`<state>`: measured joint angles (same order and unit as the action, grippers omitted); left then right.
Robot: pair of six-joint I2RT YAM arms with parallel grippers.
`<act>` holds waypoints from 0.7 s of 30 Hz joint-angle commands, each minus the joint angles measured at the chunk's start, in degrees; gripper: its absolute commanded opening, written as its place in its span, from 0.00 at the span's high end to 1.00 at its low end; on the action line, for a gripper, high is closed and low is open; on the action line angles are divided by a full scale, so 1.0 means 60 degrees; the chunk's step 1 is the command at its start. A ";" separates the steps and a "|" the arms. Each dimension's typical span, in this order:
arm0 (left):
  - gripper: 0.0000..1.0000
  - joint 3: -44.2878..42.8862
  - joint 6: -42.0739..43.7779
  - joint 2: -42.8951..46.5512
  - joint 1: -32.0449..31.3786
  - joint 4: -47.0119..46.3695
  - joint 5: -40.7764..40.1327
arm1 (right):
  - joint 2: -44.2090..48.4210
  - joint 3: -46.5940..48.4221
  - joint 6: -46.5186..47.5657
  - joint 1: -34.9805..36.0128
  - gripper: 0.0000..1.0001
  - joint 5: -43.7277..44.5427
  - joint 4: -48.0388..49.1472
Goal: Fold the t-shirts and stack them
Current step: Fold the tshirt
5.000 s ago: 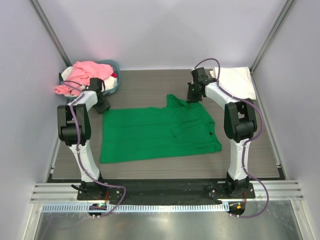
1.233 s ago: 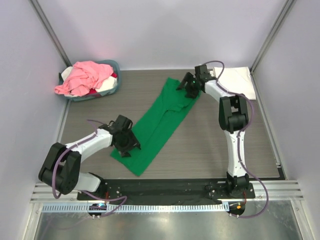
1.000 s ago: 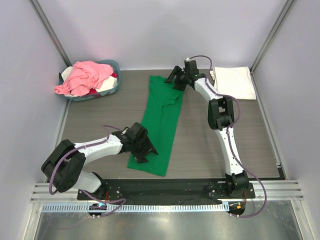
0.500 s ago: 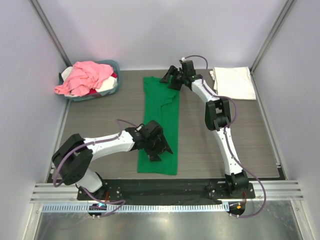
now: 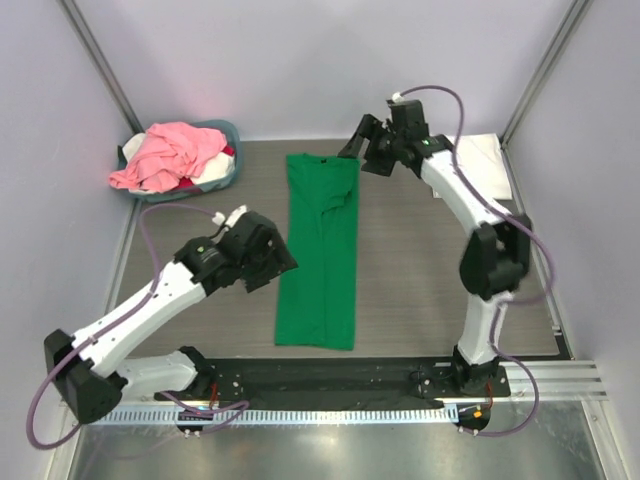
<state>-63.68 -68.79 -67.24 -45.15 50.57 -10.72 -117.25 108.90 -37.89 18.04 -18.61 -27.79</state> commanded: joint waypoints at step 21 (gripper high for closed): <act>0.30 0.5017 0.0172 0.2975 0.0537 -0.1748 0.1201 | 0.8981 -1.3608 -0.4876 0.5415 0.55 0.1447 0.2548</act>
<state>-34.28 -67.26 -49.54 -42.13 43.83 -5.06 -63.31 29.74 -62.06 49.87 -8.75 -22.70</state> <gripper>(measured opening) 0.696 0.471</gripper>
